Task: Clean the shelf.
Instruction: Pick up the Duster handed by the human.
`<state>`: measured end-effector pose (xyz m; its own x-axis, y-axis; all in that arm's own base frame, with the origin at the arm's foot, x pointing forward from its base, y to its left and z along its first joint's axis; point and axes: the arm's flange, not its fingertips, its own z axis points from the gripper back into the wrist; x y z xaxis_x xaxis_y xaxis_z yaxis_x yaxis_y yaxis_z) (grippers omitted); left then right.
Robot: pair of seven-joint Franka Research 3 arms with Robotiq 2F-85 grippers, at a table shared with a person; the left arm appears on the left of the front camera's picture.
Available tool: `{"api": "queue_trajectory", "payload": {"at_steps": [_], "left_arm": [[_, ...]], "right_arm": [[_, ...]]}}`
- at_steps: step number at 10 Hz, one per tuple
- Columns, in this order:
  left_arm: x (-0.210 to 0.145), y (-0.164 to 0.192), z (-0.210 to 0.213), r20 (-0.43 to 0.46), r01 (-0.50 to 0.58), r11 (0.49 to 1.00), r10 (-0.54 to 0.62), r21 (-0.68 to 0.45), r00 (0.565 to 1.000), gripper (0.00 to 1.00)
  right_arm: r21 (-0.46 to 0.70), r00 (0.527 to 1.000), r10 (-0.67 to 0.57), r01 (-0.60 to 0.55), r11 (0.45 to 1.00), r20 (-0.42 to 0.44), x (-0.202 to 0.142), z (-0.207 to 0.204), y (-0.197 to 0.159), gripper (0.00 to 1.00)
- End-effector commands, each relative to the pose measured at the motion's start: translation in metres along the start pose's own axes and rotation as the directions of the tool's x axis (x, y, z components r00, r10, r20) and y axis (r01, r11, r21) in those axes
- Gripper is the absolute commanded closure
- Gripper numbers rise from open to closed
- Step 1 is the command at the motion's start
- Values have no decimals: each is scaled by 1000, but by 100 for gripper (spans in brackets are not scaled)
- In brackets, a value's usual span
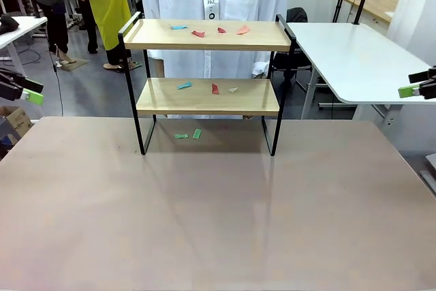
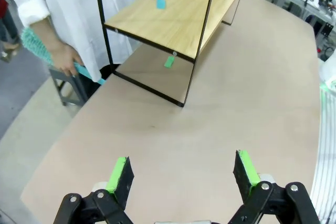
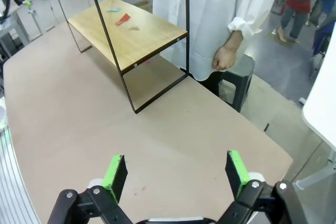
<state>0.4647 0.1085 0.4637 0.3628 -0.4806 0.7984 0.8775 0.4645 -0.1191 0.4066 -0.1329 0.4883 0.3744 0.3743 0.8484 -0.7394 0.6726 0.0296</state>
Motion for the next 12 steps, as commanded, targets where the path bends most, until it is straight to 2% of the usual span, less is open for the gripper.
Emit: {"api": "queue_trajectory", "payload": {"at_steps": [1,4,5,8,11,12], "left_arm": [[-21,40,-10,92,7,996,1,-86,996,0],[-39,61,-20,258,133,969,-77,-207,963,0],[-45,70,-24,290,156,961,-85,-230,953,0],[-62,82,-31,326,166,940,-63,-299,943,0],[-65,79,-28,404,220,932,-90,-289,910,0],[-65,76,-27,407,226,930,-95,-290,909,0]], "right_arm": [[72,996,63,-67,995,58,-17,-19,-34,0],[136,985,118,-136,981,127,-40,-47,-59,0],[119,979,134,-154,981,156,-48,-51,-74,0],[90,962,152,-176,980,228,-69,-60,-104,0],[132,953,122,-164,978,277,-72,-61,-116,0],[135,952,106,-150,979,286,-73,-60,-117,0]]}}
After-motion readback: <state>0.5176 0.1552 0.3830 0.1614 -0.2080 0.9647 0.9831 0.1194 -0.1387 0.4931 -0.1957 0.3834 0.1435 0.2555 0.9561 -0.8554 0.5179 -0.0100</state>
